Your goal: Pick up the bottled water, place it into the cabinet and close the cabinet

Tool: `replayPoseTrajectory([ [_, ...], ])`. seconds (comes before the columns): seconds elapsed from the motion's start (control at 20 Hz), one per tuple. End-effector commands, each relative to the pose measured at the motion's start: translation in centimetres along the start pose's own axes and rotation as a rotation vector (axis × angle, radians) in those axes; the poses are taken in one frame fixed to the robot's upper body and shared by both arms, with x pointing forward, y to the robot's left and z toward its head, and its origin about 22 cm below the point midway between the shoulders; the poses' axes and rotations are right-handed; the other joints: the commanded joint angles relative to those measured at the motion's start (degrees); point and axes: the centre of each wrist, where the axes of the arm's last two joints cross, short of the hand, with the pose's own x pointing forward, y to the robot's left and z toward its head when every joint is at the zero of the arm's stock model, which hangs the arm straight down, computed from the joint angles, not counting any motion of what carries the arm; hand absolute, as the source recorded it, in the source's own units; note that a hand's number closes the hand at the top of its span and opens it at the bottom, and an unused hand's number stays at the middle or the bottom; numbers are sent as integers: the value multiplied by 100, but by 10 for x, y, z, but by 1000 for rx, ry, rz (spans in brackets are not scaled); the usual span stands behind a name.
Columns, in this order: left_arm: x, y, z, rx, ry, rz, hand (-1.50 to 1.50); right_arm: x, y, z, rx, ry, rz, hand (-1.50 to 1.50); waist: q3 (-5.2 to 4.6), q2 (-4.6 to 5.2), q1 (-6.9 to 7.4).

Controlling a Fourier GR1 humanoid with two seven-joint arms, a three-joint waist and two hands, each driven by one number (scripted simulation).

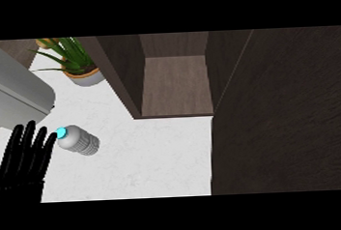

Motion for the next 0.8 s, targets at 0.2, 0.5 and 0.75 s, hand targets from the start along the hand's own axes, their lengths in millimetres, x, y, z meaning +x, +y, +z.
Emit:
replayPoseTrajectory([
  [0.2, 16, 19, 13, 28, -11, -21, -150, 4, 7, 10, 10, 2, 4, -150, 0, 0, -3],
  [0.5, -21, 43, 29, 14, -44, -7, -150, -4, -1, 27, 34, -1, 9, -150, -2, -4, -10],
  [0.75, -23, 41, 8, 84, -33, -12, -150, -39, 3, 22, 6, -18, 20, -150, 1, 4, -17],
])
